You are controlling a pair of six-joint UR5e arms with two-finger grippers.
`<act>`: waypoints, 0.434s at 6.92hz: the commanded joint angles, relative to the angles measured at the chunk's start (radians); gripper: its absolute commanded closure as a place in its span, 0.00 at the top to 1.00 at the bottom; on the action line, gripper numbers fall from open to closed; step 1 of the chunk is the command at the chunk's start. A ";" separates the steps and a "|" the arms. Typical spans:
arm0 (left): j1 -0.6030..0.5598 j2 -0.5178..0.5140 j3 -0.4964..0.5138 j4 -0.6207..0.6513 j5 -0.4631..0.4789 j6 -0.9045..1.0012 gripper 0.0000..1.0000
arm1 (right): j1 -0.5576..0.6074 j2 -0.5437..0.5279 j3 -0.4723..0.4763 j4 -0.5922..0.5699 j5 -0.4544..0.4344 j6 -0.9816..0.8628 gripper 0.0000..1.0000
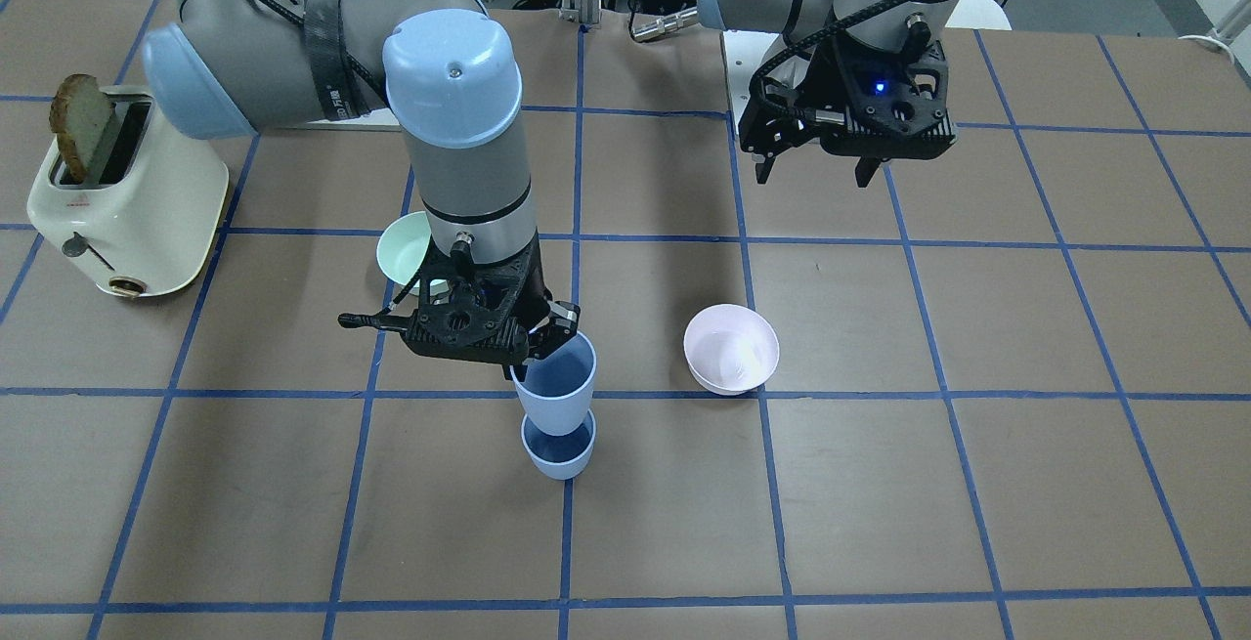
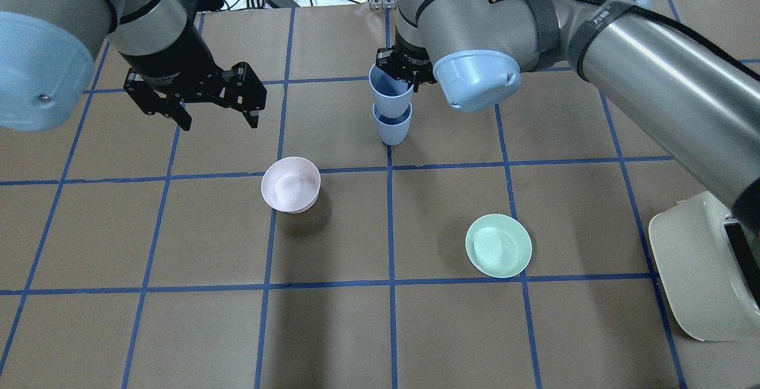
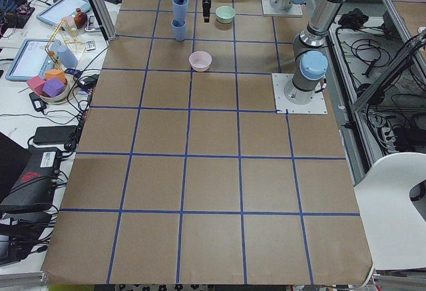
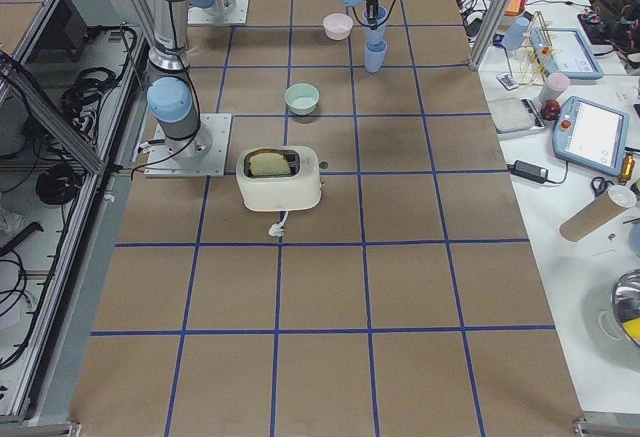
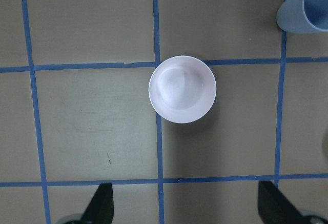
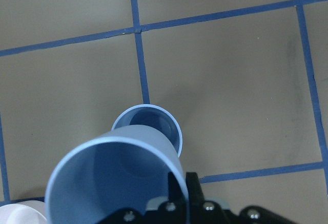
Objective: Stack blue cups with both arms
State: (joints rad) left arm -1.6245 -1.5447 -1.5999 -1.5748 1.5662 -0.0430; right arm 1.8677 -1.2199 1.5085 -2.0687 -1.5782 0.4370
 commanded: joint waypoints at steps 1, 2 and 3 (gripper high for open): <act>0.000 0.000 0.000 -0.001 0.000 0.000 1.00 | 0.001 0.031 -0.005 -0.005 0.003 0.002 0.00; 0.002 0.000 0.000 -0.001 0.000 0.000 1.00 | 0.001 0.037 -0.008 -0.011 0.004 0.002 0.00; 0.000 0.000 0.000 -0.001 0.000 0.000 1.00 | 0.001 0.045 -0.008 -0.014 0.006 0.002 0.01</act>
State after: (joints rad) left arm -1.6238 -1.5447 -1.6000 -1.5754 1.5662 -0.0429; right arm 1.8684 -1.1856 1.5019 -2.0785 -1.5744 0.4387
